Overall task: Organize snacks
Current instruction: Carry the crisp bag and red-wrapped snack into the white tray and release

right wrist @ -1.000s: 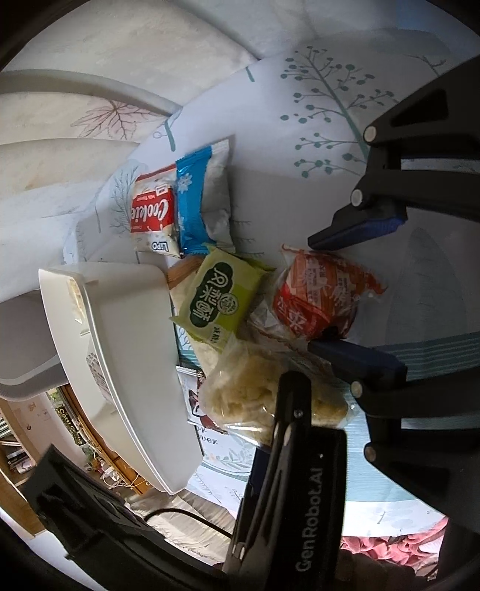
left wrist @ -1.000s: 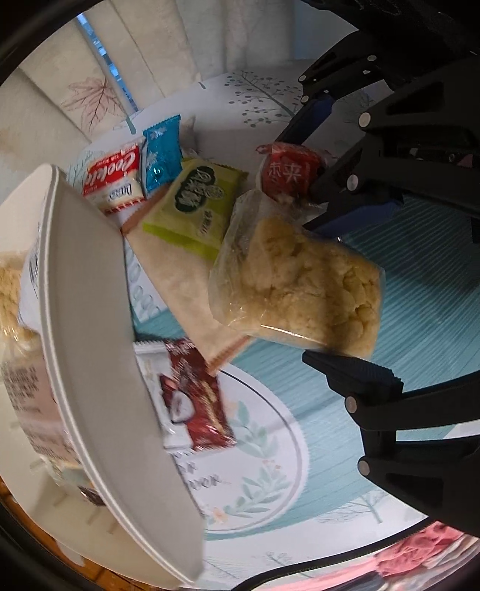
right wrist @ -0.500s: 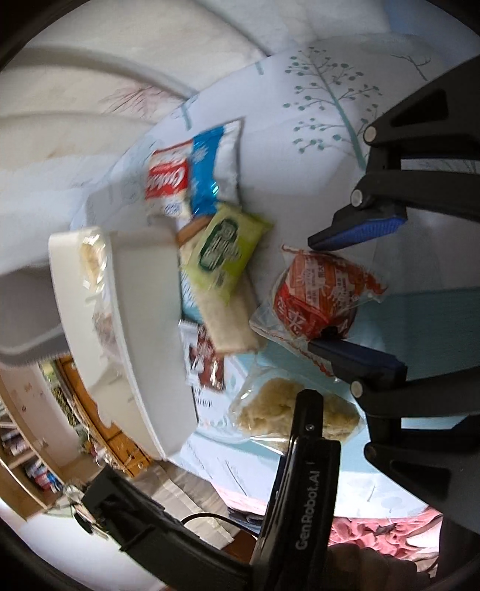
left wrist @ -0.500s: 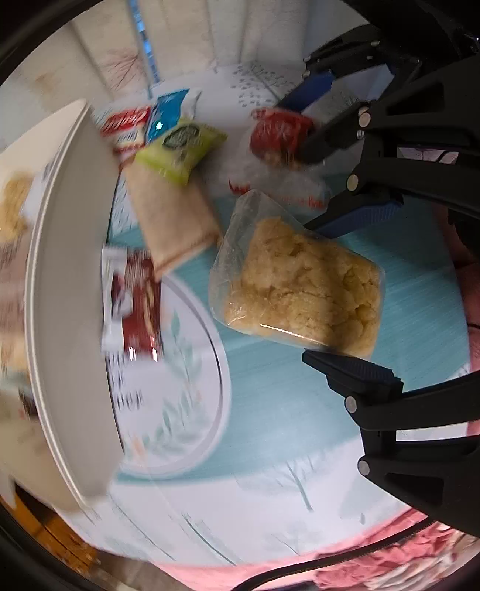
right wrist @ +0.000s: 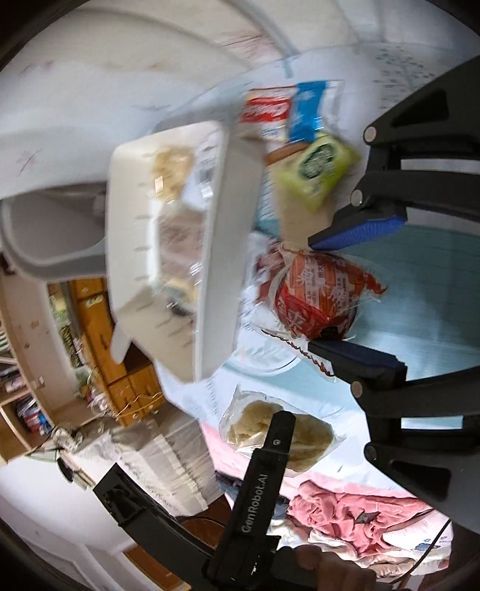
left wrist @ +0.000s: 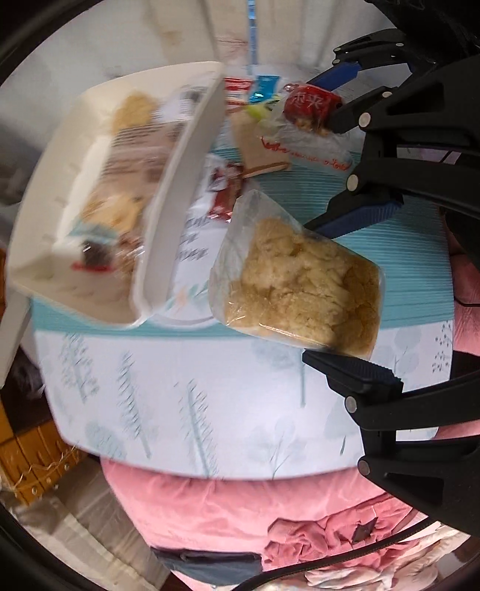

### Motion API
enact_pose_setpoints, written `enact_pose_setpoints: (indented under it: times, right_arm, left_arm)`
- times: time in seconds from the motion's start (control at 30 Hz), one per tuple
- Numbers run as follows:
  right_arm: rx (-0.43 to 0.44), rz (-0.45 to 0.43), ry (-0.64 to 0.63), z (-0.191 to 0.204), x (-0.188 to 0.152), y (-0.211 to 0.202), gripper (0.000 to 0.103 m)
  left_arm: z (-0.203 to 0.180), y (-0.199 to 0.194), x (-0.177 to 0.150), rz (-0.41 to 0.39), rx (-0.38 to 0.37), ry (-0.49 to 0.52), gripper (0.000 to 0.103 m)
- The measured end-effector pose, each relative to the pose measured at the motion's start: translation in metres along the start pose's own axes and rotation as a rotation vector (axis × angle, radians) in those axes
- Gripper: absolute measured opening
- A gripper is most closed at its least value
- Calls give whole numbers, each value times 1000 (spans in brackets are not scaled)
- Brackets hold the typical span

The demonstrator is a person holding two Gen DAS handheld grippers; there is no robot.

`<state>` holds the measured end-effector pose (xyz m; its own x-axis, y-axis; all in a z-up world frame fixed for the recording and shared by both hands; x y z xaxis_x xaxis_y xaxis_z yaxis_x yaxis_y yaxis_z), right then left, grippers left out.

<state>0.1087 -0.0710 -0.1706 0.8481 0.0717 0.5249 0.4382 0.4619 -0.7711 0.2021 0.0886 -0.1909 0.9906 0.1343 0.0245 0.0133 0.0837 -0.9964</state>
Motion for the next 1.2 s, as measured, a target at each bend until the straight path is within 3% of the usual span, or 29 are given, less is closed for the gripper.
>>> enact_pose_setpoints:
  times: [0.2, 0.5, 0.77, 1.1, 1.2]
  right_arm:
    - [15, -53, -38, 18, 43, 0, 49]
    - [-49, -119, -84, 23, 100, 3, 49]
    - [-129, -129, -131, 21, 126, 17, 49]
    - [-260, -121, -177, 16, 137, 46, 50]
    - [-303, -112, -169, 14, 138, 52, 55]
  left_arm:
    - [22, -30, 36, -53, -15, -26, 59]
    - [26, -60, 94, -184, -40, 33, 59]
    - [9, -60, 133, -264, -127, 96, 59]
    - [-12, -43, 153, -298, -246, 122, 60]
    - [-11, -37, 156, -288, -262, 114, 68]
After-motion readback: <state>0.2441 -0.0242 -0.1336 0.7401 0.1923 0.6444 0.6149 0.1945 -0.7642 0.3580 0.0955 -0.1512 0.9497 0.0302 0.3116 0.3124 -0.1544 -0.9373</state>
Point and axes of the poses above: each gripper's, at about its wrist camera, not at the fingertips, and y roughly the way its jaws point, z to its left, x to its top, the point moved 4 cm from there along y, roughly the way its jaws point, and after that the axes turned 6 degrees about x, right-handed, at the moved point
